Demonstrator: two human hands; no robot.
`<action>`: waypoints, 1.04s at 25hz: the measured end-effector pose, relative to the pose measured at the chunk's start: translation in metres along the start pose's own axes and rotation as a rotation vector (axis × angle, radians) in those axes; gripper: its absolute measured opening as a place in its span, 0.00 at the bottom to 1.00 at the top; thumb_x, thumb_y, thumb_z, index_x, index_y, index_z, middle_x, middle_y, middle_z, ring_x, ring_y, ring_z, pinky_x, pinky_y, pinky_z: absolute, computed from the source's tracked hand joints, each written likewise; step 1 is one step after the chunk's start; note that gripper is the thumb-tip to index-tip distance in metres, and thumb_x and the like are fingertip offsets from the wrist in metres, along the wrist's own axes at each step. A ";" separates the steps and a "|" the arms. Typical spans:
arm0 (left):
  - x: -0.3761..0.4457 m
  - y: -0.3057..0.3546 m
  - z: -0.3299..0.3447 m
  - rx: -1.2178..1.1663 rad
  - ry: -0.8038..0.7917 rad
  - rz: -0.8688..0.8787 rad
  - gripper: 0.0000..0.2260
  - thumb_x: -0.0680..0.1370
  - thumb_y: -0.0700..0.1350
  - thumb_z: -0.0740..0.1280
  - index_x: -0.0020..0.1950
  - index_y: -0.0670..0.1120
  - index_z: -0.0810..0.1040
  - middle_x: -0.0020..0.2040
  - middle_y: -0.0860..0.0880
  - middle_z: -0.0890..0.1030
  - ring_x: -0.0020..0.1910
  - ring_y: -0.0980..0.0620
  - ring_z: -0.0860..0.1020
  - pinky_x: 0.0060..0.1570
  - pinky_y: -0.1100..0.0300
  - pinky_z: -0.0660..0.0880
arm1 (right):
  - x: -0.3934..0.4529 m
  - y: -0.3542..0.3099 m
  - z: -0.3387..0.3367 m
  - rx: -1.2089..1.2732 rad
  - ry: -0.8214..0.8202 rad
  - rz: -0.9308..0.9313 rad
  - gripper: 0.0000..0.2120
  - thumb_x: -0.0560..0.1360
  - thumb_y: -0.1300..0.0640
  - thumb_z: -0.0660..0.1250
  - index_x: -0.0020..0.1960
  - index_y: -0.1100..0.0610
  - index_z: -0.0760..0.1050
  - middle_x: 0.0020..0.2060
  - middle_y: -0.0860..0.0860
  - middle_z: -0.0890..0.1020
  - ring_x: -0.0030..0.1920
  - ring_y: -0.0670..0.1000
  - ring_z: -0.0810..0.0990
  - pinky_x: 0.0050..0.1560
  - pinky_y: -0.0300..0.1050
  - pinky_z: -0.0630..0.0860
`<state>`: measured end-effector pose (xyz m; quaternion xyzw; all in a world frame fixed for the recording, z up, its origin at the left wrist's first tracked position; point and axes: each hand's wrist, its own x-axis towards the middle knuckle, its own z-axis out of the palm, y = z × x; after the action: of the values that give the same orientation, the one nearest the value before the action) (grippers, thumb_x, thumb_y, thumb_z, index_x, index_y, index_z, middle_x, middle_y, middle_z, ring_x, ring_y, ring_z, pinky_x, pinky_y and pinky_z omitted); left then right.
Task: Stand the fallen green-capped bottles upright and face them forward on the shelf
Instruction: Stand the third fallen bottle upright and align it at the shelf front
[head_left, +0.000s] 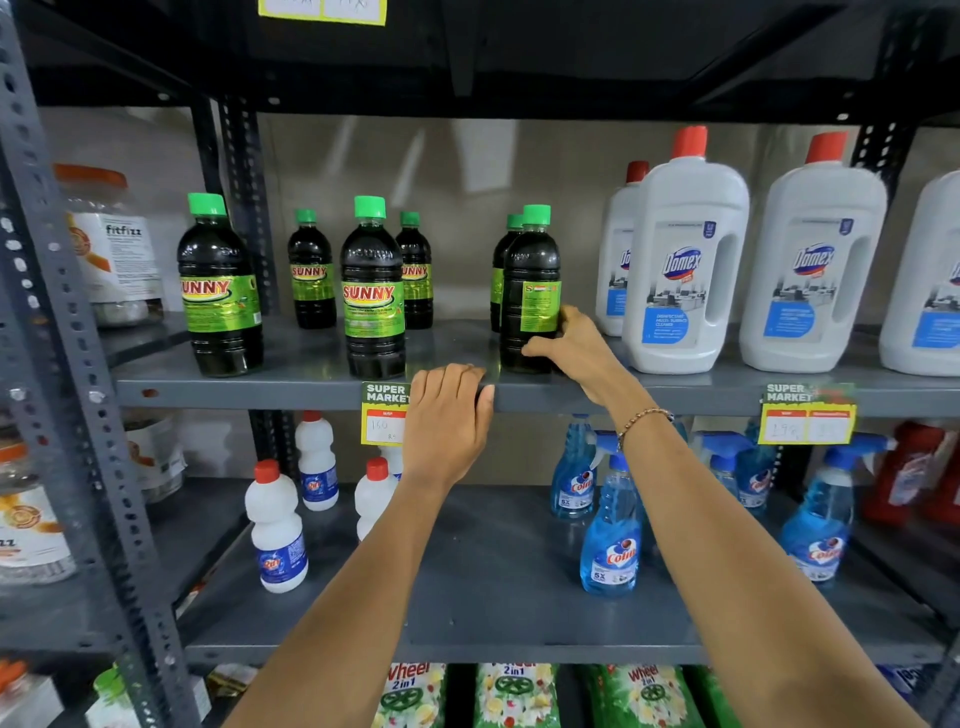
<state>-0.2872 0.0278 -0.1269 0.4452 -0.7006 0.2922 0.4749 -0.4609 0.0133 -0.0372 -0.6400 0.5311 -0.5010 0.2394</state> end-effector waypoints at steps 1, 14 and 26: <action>0.000 0.000 0.000 0.001 0.001 0.000 0.14 0.81 0.49 0.56 0.54 0.42 0.78 0.50 0.46 0.80 0.47 0.45 0.76 0.54 0.54 0.65 | 0.000 0.001 -0.001 0.005 0.021 -0.008 0.35 0.66 0.58 0.77 0.68 0.60 0.67 0.59 0.52 0.80 0.61 0.53 0.78 0.63 0.49 0.74; 0.000 -0.001 0.000 0.009 -0.006 0.003 0.14 0.81 0.49 0.56 0.53 0.42 0.78 0.49 0.46 0.80 0.46 0.45 0.76 0.54 0.54 0.65 | -0.001 0.000 0.000 0.018 -0.080 0.016 0.39 0.67 0.58 0.78 0.71 0.61 0.60 0.60 0.48 0.74 0.60 0.48 0.74 0.61 0.43 0.71; 0.000 0.001 0.000 -0.007 0.031 0.017 0.13 0.80 0.48 0.58 0.53 0.43 0.78 0.48 0.46 0.80 0.46 0.45 0.76 0.53 0.54 0.66 | -0.003 -0.001 -0.003 0.003 -0.148 0.040 0.41 0.66 0.59 0.78 0.72 0.60 0.60 0.64 0.52 0.76 0.61 0.50 0.75 0.60 0.43 0.71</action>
<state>-0.2882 0.0284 -0.1265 0.4329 -0.6981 0.3005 0.4847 -0.4634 0.0171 -0.0365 -0.6642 0.5239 -0.4483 0.2887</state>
